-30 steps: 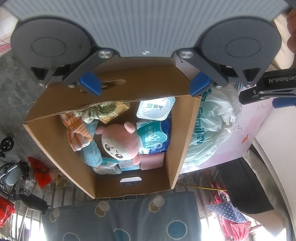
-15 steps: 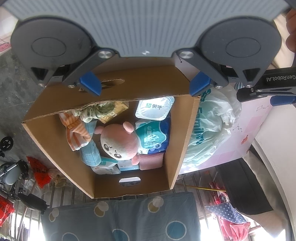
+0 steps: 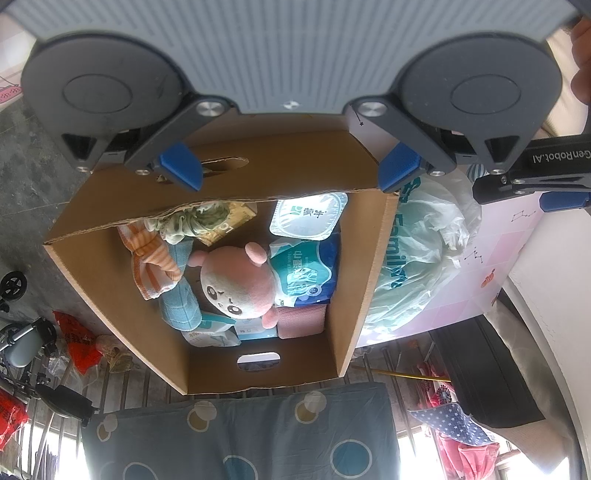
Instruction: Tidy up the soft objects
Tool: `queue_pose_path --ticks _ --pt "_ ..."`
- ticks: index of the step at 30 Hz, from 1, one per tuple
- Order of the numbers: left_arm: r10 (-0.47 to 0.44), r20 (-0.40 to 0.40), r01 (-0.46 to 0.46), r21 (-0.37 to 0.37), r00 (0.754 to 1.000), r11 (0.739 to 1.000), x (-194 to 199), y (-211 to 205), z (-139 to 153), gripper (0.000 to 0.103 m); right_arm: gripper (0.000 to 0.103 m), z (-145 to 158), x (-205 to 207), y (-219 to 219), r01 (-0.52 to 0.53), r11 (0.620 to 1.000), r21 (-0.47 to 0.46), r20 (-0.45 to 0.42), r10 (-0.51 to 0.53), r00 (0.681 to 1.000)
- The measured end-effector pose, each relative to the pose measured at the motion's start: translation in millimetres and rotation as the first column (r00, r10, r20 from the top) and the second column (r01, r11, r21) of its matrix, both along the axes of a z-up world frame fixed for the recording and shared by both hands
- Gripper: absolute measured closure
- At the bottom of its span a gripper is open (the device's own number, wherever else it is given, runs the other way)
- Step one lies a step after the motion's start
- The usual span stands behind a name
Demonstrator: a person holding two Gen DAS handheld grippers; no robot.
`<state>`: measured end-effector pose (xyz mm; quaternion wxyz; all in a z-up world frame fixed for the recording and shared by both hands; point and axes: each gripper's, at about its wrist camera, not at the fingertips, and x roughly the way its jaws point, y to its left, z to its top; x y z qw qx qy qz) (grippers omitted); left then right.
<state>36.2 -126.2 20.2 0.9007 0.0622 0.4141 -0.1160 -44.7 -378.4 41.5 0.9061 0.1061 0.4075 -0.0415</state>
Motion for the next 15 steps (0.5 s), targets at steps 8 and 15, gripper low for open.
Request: queue_pose_path --ticks 8,15 --pt "0.0 0.0 0.0 0.0 1.0 1.0 0.2 0.0 0.1 0.0 0.001 0.7 0.3 0.5 -0.001 1.0 -0.001 0.0 0.001 1.0" --pt "0.001 0.0 -0.001 -0.001 1.0 1.0 0.1 -0.4 0.1 0.001 0.001 0.9 0.3 0.7 -0.001 1.0 0.0 -0.001 0.001 1.0"
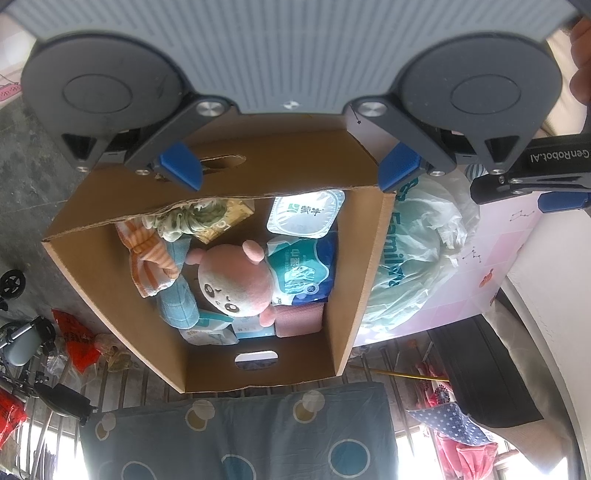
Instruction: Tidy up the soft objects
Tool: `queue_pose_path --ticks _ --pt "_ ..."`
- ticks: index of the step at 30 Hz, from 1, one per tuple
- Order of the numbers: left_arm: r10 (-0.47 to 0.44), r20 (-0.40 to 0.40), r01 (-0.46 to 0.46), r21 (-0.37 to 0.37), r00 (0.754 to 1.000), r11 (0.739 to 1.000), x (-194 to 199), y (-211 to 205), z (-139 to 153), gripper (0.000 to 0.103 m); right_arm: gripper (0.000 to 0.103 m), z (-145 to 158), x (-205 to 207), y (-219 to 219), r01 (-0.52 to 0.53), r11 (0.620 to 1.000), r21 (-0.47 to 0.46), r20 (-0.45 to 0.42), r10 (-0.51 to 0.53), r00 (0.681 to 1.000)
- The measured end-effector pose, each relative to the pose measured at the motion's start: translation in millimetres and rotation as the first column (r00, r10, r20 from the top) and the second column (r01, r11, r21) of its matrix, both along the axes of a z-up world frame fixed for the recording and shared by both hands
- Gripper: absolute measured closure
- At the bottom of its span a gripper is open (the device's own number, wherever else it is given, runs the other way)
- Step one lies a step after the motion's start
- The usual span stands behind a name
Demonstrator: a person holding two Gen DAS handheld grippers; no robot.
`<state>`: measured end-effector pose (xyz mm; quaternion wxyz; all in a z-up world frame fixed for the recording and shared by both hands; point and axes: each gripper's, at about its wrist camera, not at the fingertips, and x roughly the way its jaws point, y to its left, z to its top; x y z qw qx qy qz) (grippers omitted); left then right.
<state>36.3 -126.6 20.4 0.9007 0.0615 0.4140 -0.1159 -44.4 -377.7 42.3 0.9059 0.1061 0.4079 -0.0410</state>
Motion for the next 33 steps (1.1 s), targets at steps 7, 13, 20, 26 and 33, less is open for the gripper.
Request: queue_pose_path --ticks 7,13,20,26,33 --pt "0.0 0.002 0.0 0.002 1.0 1.0 0.1 0.0 0.4 0.0 0.001 -0.1 0.1 0.2 -0.001 1.0 0.001 0.001 0.001 1.0" --pt "-0.001 0.0 0.001 0.0 1.0 1.0 0.8 0.5 1.2 0.0 0.001 0.6 1.5 -0.3 -0.007 1.0 0.001 0.0 0.007 1.0" --pt "-0.001 0.0 0.001 0.001 1.0 1.0 0.7 0.4 0.7 0.0 0.001 -0.2 0.6 -0.1 -0.006 1.0 0.001 0.0 0.006 1.0" --pt "-0.001 0.0 0.001 0.001 1.0 1.0 1.1 1.7 1.1 0.0 0.001 0.4 1.1 0.2 -0.01 1.0 0.001 -0.003 0.01 1.0" --pt "0.002 -0.001 -0.002 0.002 1.0 1.0 1.4 2.7 0.9 0.0 0.001 -0.2 0.8 -0.2 -0.01 1.0 0.003 -0.002 0.01 1.0"
